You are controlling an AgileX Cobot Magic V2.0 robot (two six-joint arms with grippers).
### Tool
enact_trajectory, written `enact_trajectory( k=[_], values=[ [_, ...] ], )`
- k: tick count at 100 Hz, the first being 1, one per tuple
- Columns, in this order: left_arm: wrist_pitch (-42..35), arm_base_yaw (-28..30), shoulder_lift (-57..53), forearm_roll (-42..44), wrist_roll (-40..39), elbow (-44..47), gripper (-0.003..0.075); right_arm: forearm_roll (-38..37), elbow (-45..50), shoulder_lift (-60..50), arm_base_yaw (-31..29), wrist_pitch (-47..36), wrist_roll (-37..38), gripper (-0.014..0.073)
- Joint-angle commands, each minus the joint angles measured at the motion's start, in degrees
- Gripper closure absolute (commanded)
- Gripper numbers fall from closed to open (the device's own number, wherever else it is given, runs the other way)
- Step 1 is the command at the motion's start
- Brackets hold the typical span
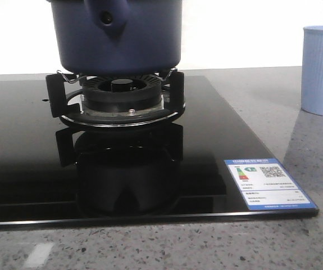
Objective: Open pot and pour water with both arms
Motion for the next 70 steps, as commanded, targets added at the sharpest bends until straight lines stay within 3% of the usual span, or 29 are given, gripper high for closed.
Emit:
enact_trajectory(
  k=[1,70],
  values=[
    [-1.44,0.88,-1.54,-0.69,-0.93,2.21,0.0739,1.49,-1.29,0.67,0.10,-3.37,-0.51,0.0659],
    [-1.54,0.88,-1.54,-1.45,-0.93,2.21,0.0739,1.49,-1.29,0.67,0.10,-3.37,-0.51,0.0659]
  ],
)
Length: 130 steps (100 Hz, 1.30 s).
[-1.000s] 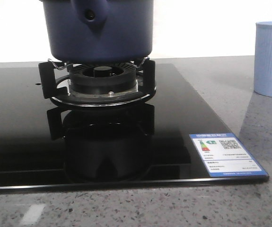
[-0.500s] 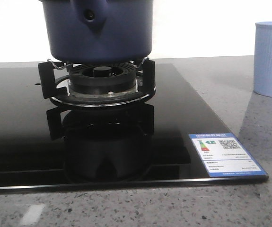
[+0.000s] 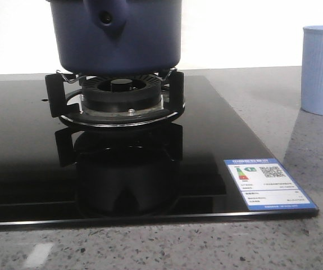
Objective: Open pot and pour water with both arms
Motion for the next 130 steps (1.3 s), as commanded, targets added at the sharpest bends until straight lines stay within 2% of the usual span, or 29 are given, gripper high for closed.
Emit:
enact_trajectory(
  k=[1,29,36,40,45,48,50,53,55,60,65,78,89,109,130],
  values=[
    [-2.63,0.09,-1.54,-0.93,-0.72,2.21,0.0739,1.40,-1.29,0.67,0.10,-3.37,-0.51,0.0659],
    [-2.63,0.09,-1.54,-0.93,-0.72,2.21,0.0739,-0.07,-0.17,0.67,0.10,-3.73,-0.51,0.0659],
    [-2.63,0.09,-1.54,-0.93,-0.72,2.21,0.0740,-1.06,1.57,0.67,0.10,-9.01,-0.14,0.0659],
    [-2.63,0.09,-1.54,-0.93,-0.72,2.21,0.0739,-5.63,3.00,0.67,0.10,-14.16,1.77,0.0659],
    [-2.63,0.09,-1.54,-0.93,-0.72,2.21,0.0739,-17.75,4.97,0.67,0.00,-19.68,9.78,0.0659],
    [-2.63,0.09,-1.54,-0.93,-0.72,2.21,0.0739,-28.11,6.29,0.67,-0.15,-22.50,19.09,0.0659],
    [-2.63,0.09,-1.54,-0.93,-0.72,2.21,0.0739,-31.97,7.39,0.67,-0.39,-24.49,23.45,0.0659],
    [-2.63,0.09,-1.54,-0.93,-0.72,2.21,0.0739,-39.73,8.92,0.67,-0.94,-27.19,34.23,0.0659],
    [-2.63,0.09,-1.54,-0.93,-0.72,2.21,0.0739,-43.23,10.11,0.67,-1.47,-27.96,37.98,0.0659],
    [-2.63,0.09,-1.54,-0.93,-0.72,2.21,0.0739,-47.42,12.89,0.56,-3.03,-29.38,48.36,0.0659],
    [-2.63,0.09,-1.54,-0.93,-0.72,2.21,0.0739,-48.92,15.80,0.53,-4.82,-30.02,52.39,0.0659],
    [-2.63,0.09,-1.54,-0.93,-0.72,2.21,0.0739,-49.15,22.13,0.15,-8.88,-32.55,53.10,0.0659],
    [-2.63,0.09,-1.54,-0.93,-0.72,2.21,0.0739,-49.15,24.55,-2.04,-11.31,-31.47,53.10,0.0659],
    [-2.63,0.09,-1.54,-0.93,-0.72,2.21,0.0739,-49.15,24.55,-8.59,-12.83,-18.10,53.10,0.0659],
    [-2.63,0.09,-1.54,-0.93,-0.72,2.21,0.0739,-49.15,24.55,-8.46,-12.83,-11.58,53.10,0.0659]
  ],
)
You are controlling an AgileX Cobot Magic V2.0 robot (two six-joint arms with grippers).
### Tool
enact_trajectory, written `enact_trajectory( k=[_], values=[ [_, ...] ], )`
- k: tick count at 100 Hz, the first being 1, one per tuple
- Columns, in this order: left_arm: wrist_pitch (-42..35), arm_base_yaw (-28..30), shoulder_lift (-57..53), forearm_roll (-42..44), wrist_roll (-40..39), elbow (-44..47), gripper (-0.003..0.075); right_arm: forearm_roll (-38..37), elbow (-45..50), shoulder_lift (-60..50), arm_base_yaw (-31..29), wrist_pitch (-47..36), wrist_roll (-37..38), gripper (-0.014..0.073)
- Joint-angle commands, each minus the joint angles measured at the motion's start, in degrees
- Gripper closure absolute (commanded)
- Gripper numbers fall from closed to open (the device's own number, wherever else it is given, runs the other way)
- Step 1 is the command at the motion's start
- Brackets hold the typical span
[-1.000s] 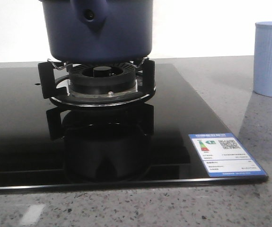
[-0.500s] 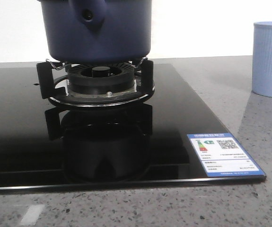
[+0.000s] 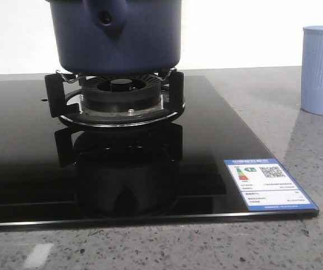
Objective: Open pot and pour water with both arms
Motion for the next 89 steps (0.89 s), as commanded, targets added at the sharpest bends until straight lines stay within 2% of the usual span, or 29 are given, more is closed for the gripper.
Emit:
enact_trajectory(
  k=[1,6,89],
  values=[
    [-2.73,0.09,-1.54,-0.62,-0.72,2.21,0.0739,-0.87,0.24,-1.29,-0.48,-0.53,-0.02,0.0659],
    [-2.73,0.09,-1.54,-0.62,-0.72,2.21,0.0739,-0.87,0.24,-1.29,-0.26,3.06,-0.02,0.0659],
    [-2.73,0.09,-1.54,-0.62,-0.72,2.21,0.0739,-0.76,0.24,-1.29,-0.24,2.75,-0.02,0.0659]
  ],
)
